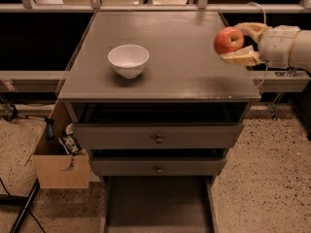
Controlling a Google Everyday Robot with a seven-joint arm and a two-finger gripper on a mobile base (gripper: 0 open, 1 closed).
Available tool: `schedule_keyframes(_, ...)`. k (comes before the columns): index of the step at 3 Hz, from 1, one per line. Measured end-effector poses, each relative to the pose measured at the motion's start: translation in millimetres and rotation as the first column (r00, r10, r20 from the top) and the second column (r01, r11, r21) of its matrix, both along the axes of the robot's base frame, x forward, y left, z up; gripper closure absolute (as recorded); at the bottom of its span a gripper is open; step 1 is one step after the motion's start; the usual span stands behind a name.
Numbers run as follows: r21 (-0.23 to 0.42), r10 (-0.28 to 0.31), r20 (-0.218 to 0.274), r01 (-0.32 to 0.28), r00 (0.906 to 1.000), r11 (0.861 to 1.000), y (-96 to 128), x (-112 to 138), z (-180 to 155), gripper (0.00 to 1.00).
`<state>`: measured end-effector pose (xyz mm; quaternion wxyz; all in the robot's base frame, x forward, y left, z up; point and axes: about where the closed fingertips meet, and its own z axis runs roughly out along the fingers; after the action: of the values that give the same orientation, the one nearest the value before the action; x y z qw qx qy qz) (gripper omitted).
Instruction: Pick apple from bottom drawer and place on counter
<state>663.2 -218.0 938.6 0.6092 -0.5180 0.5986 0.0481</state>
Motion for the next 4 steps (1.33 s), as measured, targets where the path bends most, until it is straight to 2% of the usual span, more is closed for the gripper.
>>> schedule_keyframes(1,0.016,-0.015,-0.075,0.016,0.9971,1.0,6,21,-26,1.0)
schedule_keyframes(2,0.027,-0.022,-0.14,0.026,0.9899,0.999,10,30,-54,1.0)
schedule_keyframes(3,0.017,-0.013,-0.194,0.016,0.9809,1.0,19,30,-74,1.0)
schedule_keyframes(4,0.004,-0.001,-0.222,0.002,0.9751,1.0,28,26,-84,1.0)
